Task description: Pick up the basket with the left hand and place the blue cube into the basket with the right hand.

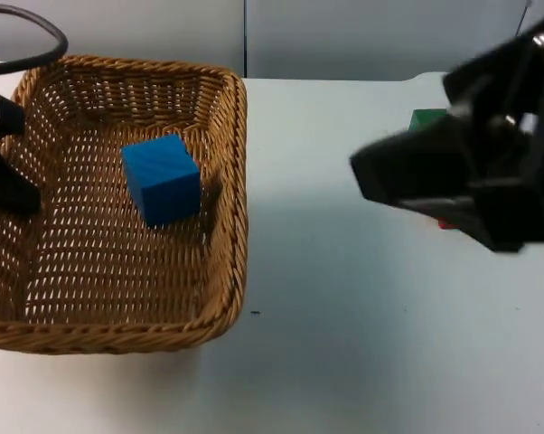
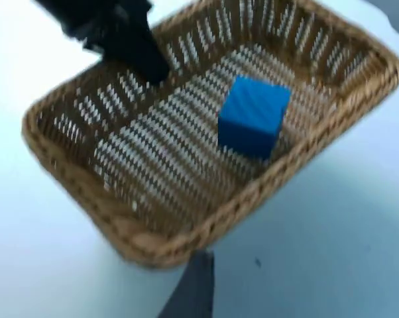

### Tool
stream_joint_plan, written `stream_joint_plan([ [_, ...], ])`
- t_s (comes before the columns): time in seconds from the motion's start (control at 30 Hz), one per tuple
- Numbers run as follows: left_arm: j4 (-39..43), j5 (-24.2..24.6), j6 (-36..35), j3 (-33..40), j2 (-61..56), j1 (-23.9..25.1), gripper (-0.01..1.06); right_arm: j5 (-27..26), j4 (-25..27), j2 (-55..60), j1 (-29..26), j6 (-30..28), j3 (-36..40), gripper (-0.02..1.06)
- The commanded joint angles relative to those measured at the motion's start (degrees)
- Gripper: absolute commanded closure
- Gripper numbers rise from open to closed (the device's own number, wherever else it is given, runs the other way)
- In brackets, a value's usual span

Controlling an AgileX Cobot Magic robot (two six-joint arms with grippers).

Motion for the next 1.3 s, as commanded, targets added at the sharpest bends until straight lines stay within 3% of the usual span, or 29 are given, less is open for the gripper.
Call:
stream_joint_plan([
  [0.0,-2.5,1.0,0.2,0.0,-0.4,-0.5,1.05,-1.7,-0.2,-5.2,0.2,1.3,4.1,0.23],
  [0.17,-2.9,0.9,1.2,0.0,-0.4,-0.5,1.05,0.7,0.6,-18.0,0.2,1.9,10.1,0.23],
  [0.47,-12.5,1.2,8.9,0.0,4.2,-0.5,1.05,18.0,2.0,-42.3,0.2,1.9,10.8,0.23],
  [0.6,-16.4,1.2,13.9,-0.1,6.2,-0.5,1.05,24.2,2.4,-47.5,0.2,1.9,10.8,0.23],
  [0.77,-16.3,3.0,14.1,-2.4,10.3,-0.5,1.05,32.1,2.9,-51.5,0.2,1.9,10.8,0.23],
  [0.97,-16.3,3.9,14.1,-4.6,13.4,-0.5,1.05,32.1,2.8,-52.0,0.2,1.6,10.8,0.23],
  [1.27,-16.7,2.4,14.9,-9.9,18.3,-5.9,1.05,31.9,2.7,-52.3,0.2,1.6,10.8,0.23],
])
